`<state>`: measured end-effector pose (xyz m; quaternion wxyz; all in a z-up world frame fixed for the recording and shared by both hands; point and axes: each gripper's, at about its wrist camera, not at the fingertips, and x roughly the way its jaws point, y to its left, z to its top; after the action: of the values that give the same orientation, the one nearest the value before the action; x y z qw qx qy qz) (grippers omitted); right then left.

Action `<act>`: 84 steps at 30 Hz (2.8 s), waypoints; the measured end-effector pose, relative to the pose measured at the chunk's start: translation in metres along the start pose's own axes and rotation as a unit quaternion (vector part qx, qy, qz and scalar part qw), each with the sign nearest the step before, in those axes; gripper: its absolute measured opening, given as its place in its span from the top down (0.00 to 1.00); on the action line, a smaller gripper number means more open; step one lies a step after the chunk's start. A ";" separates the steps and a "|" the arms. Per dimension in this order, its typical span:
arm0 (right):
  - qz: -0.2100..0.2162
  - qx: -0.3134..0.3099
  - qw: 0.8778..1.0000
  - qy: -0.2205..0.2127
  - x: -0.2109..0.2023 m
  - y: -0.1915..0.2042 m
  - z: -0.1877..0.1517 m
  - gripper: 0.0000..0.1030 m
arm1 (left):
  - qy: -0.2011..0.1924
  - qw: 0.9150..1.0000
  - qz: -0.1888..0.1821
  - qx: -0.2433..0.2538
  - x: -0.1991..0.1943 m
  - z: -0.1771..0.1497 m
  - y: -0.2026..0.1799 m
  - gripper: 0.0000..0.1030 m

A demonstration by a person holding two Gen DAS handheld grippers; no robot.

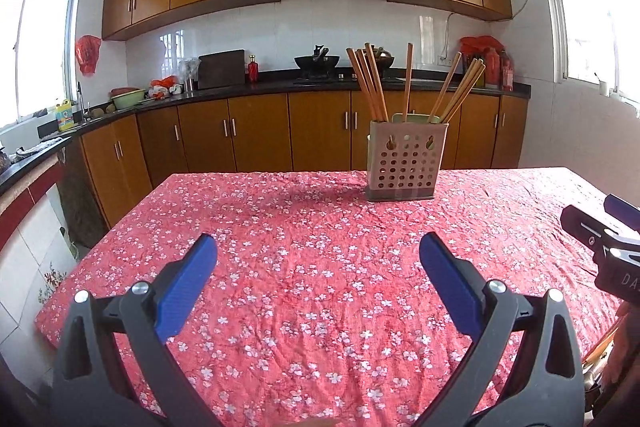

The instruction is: Organize utensils

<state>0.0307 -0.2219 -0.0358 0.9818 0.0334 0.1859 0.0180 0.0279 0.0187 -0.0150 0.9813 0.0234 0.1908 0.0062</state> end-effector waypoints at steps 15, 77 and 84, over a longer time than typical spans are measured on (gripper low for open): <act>0.000 0.005 1.000 0.000 -0.001 -0.003 0.000 0.02 | 0.000 1.000 -0.002 0.000 0.000 0.001 0.000 0.04; -0.002 0.010 1.000 0.001 0.000 -0.002 0.000 0.02 | 0.001 1.000 -0.001 -0.002 0.001 -0.002 -0.005 0.04; -0.002 0.009 1.000 0.000 0.000 -0.003 0.000 0.02 | 0.006 1.000 0.000 -0.005 0.004 -0.001 -0.005 0.04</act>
<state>0.0306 -0.2248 -0.0355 0.9815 0.0423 0.1862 0.0146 0.0316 0.0142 -0.0179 0.9802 0.0188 0.1968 0.0076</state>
